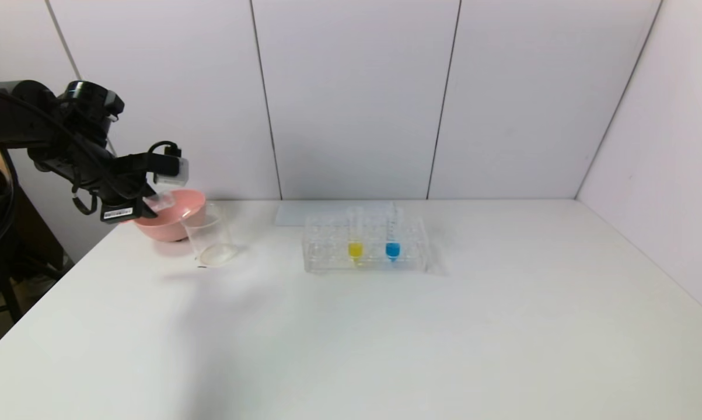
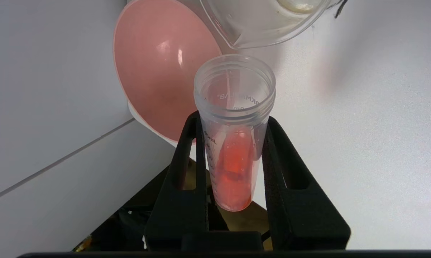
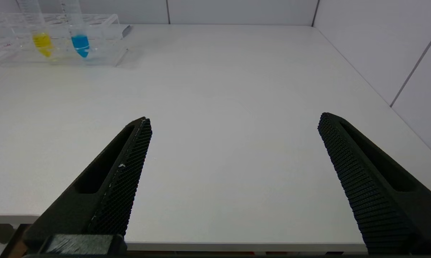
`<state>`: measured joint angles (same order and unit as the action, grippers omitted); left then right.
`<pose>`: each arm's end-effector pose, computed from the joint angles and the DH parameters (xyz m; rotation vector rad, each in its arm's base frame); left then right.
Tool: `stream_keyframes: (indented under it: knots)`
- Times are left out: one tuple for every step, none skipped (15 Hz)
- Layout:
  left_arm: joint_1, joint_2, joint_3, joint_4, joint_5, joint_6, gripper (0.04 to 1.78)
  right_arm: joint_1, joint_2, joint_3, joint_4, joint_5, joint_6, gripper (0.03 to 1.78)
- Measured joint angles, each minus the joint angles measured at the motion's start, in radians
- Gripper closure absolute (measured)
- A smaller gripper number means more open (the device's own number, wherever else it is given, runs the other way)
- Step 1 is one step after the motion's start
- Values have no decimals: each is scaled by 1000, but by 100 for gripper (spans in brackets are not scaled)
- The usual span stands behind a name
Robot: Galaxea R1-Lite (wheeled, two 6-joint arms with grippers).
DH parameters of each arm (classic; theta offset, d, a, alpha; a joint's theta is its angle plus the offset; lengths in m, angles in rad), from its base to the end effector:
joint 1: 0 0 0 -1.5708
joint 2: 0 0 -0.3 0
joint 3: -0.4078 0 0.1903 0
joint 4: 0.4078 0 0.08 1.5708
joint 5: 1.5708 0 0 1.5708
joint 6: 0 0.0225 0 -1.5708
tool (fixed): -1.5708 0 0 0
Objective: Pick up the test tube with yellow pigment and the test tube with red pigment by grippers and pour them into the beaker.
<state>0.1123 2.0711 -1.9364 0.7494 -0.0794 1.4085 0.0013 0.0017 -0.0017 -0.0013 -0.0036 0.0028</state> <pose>0.3898 0.0422 0.2353 1.2267 0.7400 -0.5855 -0.0228 -0.0001 0.0761 0.0028 -0.0013 -0.0023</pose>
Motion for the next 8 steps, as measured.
stream_keyframes:
  knots:
    - [-6, 2, -4, 0, 20, 5, 135, 0, 0, 0, 0, 0, 0, 11]
    - [-11, 6, -13, 4, 35, 11, 135, 0, 0, 0, 0, 0, 0, 11]
    - [-15, 10, -22, 16, 38, 16, 135, 0, 0, 0, 0, 0, 0, 11]
    - [-20, 14, -29, 23, 40, 20, 135, 0, 0, 0, 0, 0, 0, 11]
    - [-22, 17, -34, 24, 43, 21, 135, 0, 0, 0, 0, 0, 0, 11]
    - [-26, 20, -36, 24, 50, 23, 135, 0, 0, 0, 0, 0, 1, 11]
    - [-30, 21, -37, 23, 65, 32, 135, 0, 0, 0, 0, 0, 0, 11]
    - [-34, 23, -38, 22, 86, 39, 135, 0, 0, 0, 0, 0, 0, 11]
